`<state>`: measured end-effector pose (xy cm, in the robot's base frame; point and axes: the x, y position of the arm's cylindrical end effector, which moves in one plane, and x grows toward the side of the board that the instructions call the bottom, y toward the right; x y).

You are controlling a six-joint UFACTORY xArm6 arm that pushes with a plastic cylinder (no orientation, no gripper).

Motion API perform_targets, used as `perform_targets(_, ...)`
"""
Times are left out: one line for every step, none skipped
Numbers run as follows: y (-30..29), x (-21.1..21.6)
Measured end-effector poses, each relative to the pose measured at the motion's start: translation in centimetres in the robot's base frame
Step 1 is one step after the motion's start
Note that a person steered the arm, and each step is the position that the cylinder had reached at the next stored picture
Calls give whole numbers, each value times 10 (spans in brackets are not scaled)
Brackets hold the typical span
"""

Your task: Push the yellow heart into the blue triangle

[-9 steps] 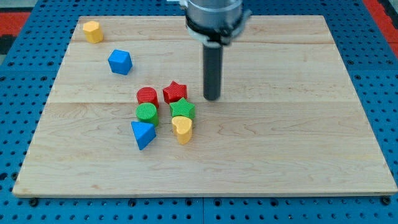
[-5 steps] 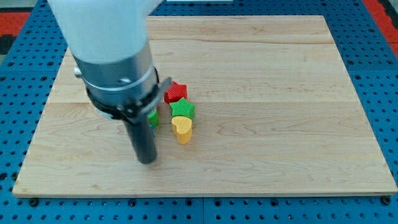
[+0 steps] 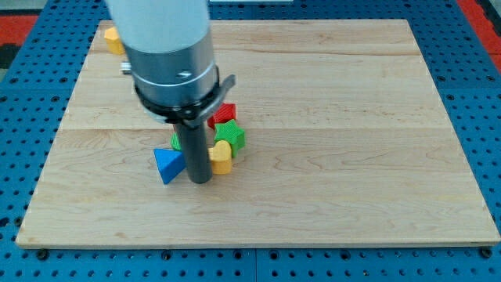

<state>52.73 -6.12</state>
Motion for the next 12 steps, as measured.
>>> perform_targets(19, 37)
perform_targets(32, 39)
perform_targets(37, 18)
perform_targets(2, 6)
perform_targets(-13, -10)
perform_targets(17, 23)
perform_targets(84, 28)
perform_targets(71, -5)
perform_targets(36, -26)
perform_targets(-12, -27)
perform_targets(39, 4)
perform_targets(27, 52)
